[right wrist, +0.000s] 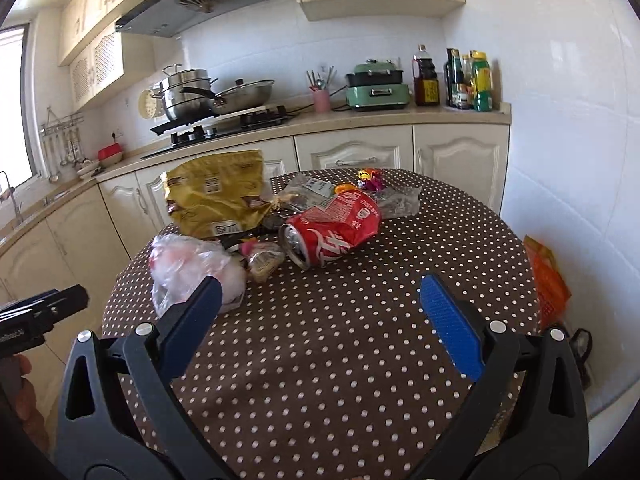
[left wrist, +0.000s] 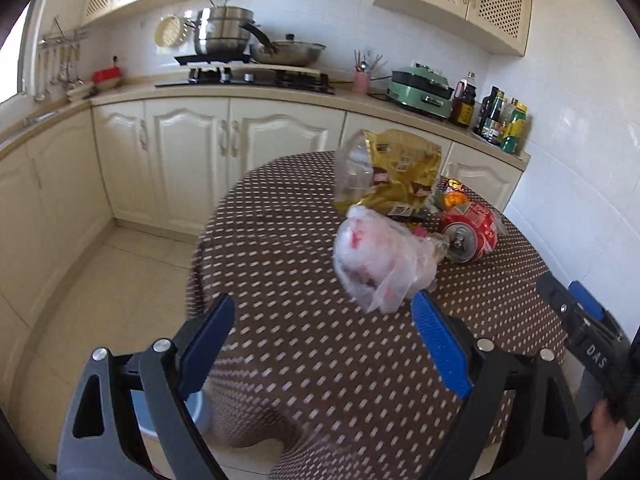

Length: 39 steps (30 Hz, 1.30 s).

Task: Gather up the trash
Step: 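Reach the left tool to the clear plastic bag and grasp it, then lift the plastic bag with the left tool while the right tool grasps the gold snack bag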

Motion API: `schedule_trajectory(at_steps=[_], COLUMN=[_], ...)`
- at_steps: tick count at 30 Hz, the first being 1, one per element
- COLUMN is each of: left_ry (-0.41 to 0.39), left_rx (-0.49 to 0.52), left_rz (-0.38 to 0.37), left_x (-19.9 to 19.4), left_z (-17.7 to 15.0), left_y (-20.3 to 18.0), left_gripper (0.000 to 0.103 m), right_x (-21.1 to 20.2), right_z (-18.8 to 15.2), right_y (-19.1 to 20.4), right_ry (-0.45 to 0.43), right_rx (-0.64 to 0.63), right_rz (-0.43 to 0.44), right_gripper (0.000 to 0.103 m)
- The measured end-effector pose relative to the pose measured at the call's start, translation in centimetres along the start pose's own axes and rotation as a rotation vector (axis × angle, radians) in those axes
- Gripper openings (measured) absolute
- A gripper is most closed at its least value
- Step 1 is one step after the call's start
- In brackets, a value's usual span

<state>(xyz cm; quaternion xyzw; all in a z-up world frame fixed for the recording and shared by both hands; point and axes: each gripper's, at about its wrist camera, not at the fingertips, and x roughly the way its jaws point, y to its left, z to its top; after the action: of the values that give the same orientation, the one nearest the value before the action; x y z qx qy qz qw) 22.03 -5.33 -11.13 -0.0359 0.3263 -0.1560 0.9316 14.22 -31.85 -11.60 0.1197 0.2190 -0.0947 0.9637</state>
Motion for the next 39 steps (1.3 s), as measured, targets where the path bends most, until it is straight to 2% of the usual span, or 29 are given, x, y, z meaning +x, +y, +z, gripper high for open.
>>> schedule_trajectory(at_steps=[2, 8, 11, 14, 15, 16, 17, 18, 21, 25, 30, 32, 33, 34, 35, 37, 39], left_ry=[0.023, 0.088, 0.123, 0.129, 0.132, 0.139, 0.149, 0.151, 0.121, 0.035, -0.057, -0.110, -0.139, -0.169, -0.211, -0.260, -0.264], left_rx=[-0.017, -0.064, -0.096, -0.081, -0.084, -0.095, -0.110, -0.120, -0.102, -0.101, -0.112, -0.149, -0.161, -0.168, -0.178, -0.198, -0.217], left_rz=[-0.022, -0.022, -0.029, 0.012, 0.005, -0.017, -0.062, -0.096, -0.121, -0.154, -0.136, -0.100, -0.054, 0.018, 0.135, 0.275, 0.337], left_x=[2.1, 7.6, 9.4, 10.7, 11.0, 11.3, 11.6, 11.6, 10.6, 7.1, 3.1, 1.2, 0.3, -0.4, -1.5, -2.5, -2.9], left_z=[0.8, 2.0, 2.2, 2.6, 2.7, 2.9, 3.1, 3.1, 3.2, 2.3, 1.7, 1.4, 1.3, 1.2, 1.2, 1.3, 1.6], left_y=[-0.7, -2.0, -2.2, -2.7, -2.7, -2.6, -2.4, -2.3, -2.2, -0.9, 1.5, 3.1, 3.9, 4.6, 5.4, 6.9, 8.3], left_gripper=[0.088, 0.088, 0.088, 0.088, 0.087, 0.083, 0.063, 0.054, 0.039, 0.035, 0.033, 0.032, 0.032, 0.032, 0.032, 0.033, 0.033], right_x=[0.9, 3.6, 4.7, 5.8, 6.0, 6.2, 6.5, 6.6, 6.7, 6.4, 6.6, 7.0, 7.3, 7.7, 8.0, 9.0, 10.1], right_z=[0.3, 1.9, 2.5, 3.0, 3.2, 3.3, 3.5, 3.6, 4.1, 4.7, 5.3, 5.6, 5.8, 5.9, 5.9, 5.9, 5.9], right_y=[-0.5, -1.7, -1.9, -1.8, -1.7, -1.5, -1.1, -0.8, 0.5, 3.0, 6.8, 8.2, 9.2, 10.1, 10.8, 13.4, 15.5], right_ry=[0.009, 0.031, 0.044, 0.059, 0.061, 0.063, 0.065, 0.064, 0.062, 0.045, 0.032, 0.035, 0.041, 0.048, 0.051, 0.073, 0.077], right_rx=[0.015, 0.047, 0.056, 0.059, 0.059, 0.054, 0.041, 0.034, 0.006, -0.035, -0.084, -0.097, -0.101, -0.105, -0.109, -0.135, -0.155], right_rz=[-0.004, -0.013, -0.016, -0.016, -0.011, -0.004, -0.001, -0.001, 0.015, 0.049, 0.091, 0.099, 0.109, 0.114, 0.123, 0.115, 0.085], right_gripper=[0.097, 0.097, 0.097, 0.097, 0.097, 0.097, 0.097, 0.097, 0.097, 0.097, 0.097, 0.097, 0.097, 0.097, 0.097, 0.097, 0.097])
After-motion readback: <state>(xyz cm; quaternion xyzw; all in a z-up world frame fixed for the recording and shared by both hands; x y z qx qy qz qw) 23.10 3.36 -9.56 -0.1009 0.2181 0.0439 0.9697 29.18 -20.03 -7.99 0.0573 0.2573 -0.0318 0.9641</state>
